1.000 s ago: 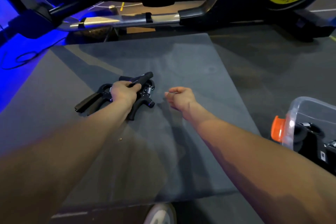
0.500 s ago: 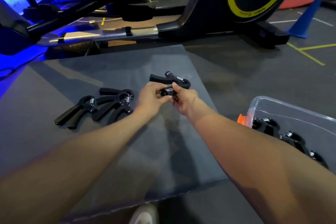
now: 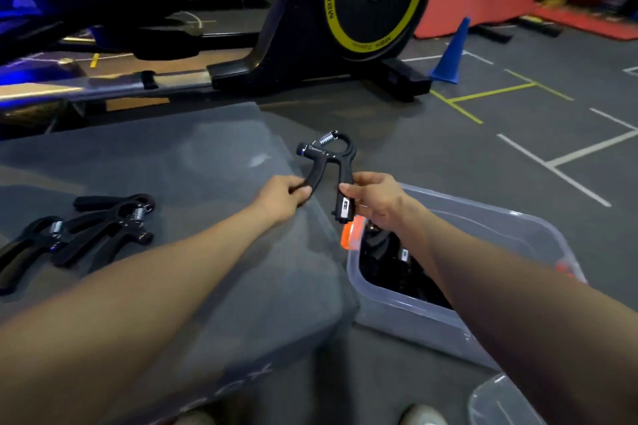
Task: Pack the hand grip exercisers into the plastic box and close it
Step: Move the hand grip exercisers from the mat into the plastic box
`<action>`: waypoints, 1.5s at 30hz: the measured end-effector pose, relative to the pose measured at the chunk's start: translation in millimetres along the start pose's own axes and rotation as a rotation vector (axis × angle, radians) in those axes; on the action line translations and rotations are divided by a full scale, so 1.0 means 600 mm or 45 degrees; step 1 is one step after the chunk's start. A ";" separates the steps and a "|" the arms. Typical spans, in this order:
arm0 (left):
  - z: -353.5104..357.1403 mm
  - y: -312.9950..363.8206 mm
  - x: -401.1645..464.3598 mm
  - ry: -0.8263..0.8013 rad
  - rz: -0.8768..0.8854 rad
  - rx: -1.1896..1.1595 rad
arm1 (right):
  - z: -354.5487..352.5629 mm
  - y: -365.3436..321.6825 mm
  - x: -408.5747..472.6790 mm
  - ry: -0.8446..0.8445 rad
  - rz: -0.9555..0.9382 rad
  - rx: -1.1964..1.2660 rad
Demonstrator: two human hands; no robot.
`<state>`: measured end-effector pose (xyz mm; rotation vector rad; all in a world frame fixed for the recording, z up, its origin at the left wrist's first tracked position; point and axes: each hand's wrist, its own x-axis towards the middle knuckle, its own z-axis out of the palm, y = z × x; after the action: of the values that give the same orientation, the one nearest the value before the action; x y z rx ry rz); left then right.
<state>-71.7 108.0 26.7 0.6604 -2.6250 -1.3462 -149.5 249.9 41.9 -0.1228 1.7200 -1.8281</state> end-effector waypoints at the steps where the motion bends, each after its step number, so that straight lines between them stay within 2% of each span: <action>1: 0.019 0.010 0.001 -0.029 -0.017 -0.104 | -0.020 -0.002 -0.007 0.029 -0.033 -0.018; 7: 0.143 0.069 0.010 -0.132 -0.062 -0.413 | -0.132 -0.002 -0.036 0.311 -0.231 -0.317; 11: 0.224 0.111 0.016 -0.234 -0.030 -0.452 | -0.214 0.001 -0.048 0.487 -0.178 -0.330; 16: 0.318 0.151 0.014 -0.386 0.072 -0.202 | -0.321 0.026 -0.054 0.645 -0.120 -0.348; 21: 0.391 0.148 0.028 -0.442 0.284 0.366 | -0.416 0.063 -0.059 0.754 0.092 -0.486; 25: 0.437 0.142 0.038 -0.539 0.407 0.560 | -0.462 0.095 -0.068 0.775 0.252 -0.578; 33: 0.488 0.097 0.048 -0.765 0.366 0.919 | -0.491 0.165 -0.038 0.883 0.404 -0.745; 40: 0.504 0.076 0.053 -0.774 0.320 0.840 | -0.504 0.212 -0.009 0.803 0.397 -0.788; 45: 0.502 0.076 0.052 -0.787 0.335 0.844 | -0.507 0.224 -0.005 0.650 0.419 -0.895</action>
<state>-203.8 342.1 -120.1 -0.1067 -3.5221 -0.6479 -239.7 521.6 -126.9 0.3543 2.5019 -1.0013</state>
